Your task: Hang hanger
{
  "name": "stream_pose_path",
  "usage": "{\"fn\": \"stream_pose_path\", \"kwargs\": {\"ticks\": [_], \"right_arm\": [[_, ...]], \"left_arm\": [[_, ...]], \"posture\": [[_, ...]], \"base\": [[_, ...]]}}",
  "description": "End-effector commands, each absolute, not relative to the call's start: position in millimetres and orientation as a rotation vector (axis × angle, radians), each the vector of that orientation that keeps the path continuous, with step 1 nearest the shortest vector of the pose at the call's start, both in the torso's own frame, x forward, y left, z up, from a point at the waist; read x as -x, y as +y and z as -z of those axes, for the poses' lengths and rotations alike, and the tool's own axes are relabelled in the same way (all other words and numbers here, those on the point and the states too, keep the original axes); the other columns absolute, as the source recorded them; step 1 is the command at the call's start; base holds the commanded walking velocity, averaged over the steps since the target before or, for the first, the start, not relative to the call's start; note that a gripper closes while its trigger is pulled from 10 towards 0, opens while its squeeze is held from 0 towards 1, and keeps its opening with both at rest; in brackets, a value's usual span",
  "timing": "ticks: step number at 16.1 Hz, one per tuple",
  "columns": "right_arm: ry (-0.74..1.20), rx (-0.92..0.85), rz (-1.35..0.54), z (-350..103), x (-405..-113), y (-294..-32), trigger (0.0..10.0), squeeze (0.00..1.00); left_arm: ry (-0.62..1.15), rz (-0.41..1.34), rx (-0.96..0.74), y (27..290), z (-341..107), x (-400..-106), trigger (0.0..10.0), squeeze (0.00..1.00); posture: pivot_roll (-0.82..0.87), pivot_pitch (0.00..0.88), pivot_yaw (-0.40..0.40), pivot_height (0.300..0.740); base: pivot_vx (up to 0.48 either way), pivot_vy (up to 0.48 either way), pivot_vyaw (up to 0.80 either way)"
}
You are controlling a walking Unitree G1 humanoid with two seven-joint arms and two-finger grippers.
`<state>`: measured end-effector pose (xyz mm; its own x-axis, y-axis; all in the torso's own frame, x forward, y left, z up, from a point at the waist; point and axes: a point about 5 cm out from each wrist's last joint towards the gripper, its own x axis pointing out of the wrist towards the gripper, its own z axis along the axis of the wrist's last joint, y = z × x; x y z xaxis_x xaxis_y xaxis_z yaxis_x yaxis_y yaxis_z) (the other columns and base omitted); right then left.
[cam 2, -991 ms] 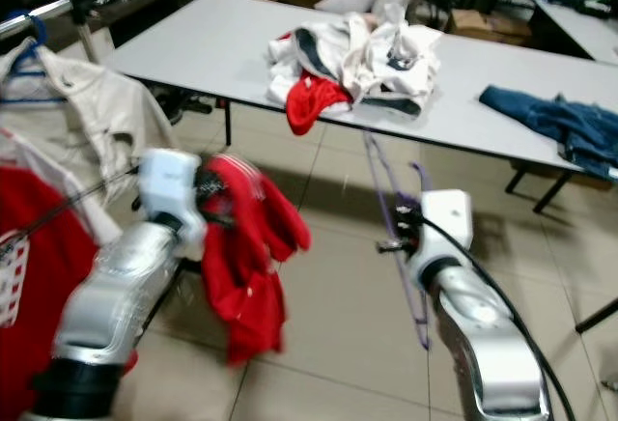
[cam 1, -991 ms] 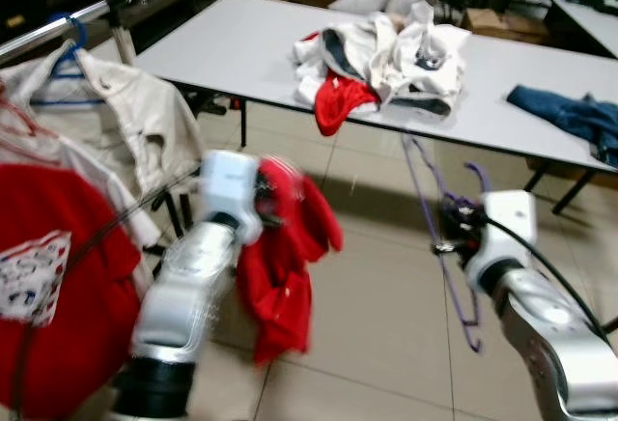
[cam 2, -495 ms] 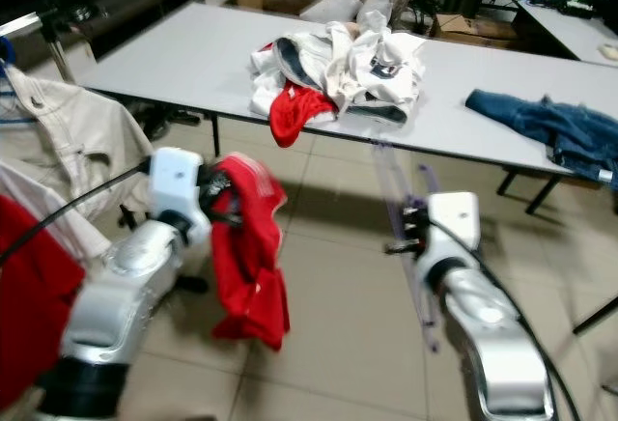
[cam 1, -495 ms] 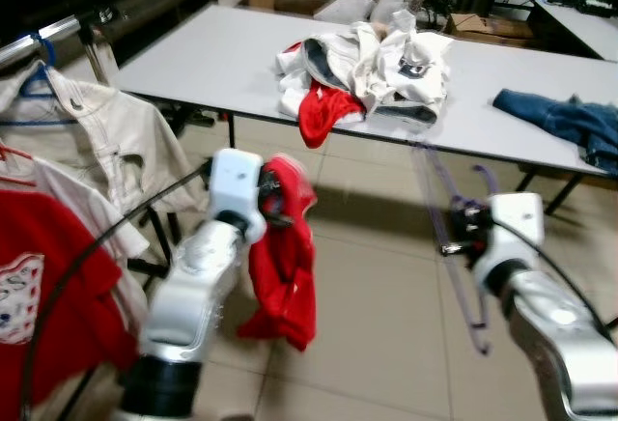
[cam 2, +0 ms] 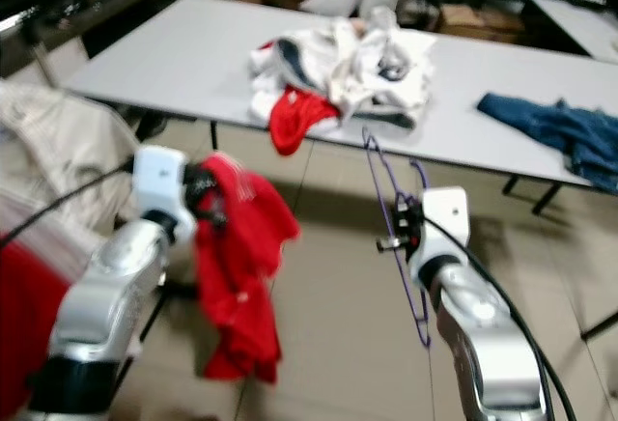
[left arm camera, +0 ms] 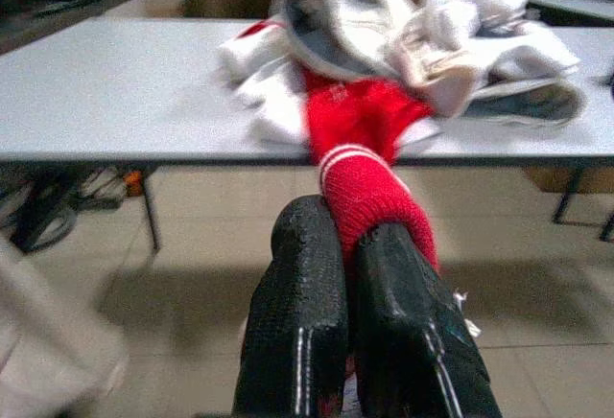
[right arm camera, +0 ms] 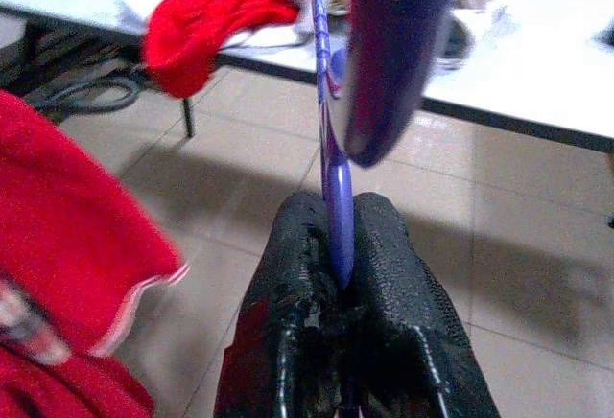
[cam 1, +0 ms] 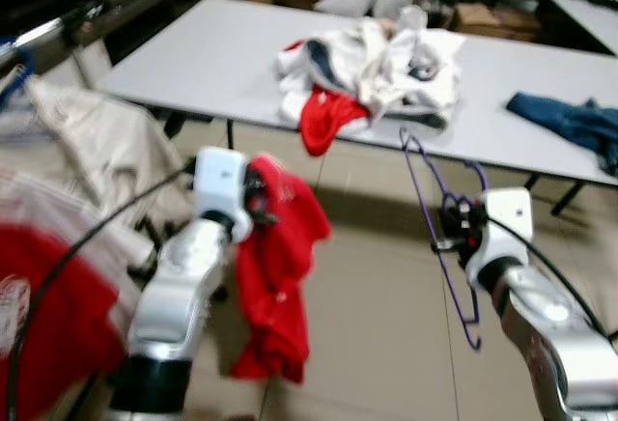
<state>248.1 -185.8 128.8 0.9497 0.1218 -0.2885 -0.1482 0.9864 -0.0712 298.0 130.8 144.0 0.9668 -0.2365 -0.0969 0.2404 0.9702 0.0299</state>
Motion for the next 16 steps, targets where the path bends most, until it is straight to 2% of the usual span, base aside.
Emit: {"fn": "stream_pose_path", "kwargs": {"ticks": [1, 10, 16], "right_arm": [[0.277, 0.107, -0.092, -131, -247, -197, 10.0, 0.0], [0.238, 0.095, -0.07, -133, -250, -198, 10.0, 0.0], [0.106, 0.134, -0.288, -162, -250, -199, 10.0, 0.0]], "left_arm": [[0.034, 0.3, -0.039, 114, -157, -300, 10.0, 0.0], [0.018, 0.321, -0.087, 119, -166, -310, 10.0, 0.0], [-0.027, 0.316, -0.117, 131, -188, -323, 10.0, 0.0]], "posture": [[0.05, 0.0, -0.035, 0.74], [0.08, 0.0, 0.006, 0.74], [0.08, 0.0, 0.025, 0.74]], "base": [[0.375, 0.0, -0.66], [0.384, 0.0, 0.0], [0.392, 0.0, 0.0]]}}
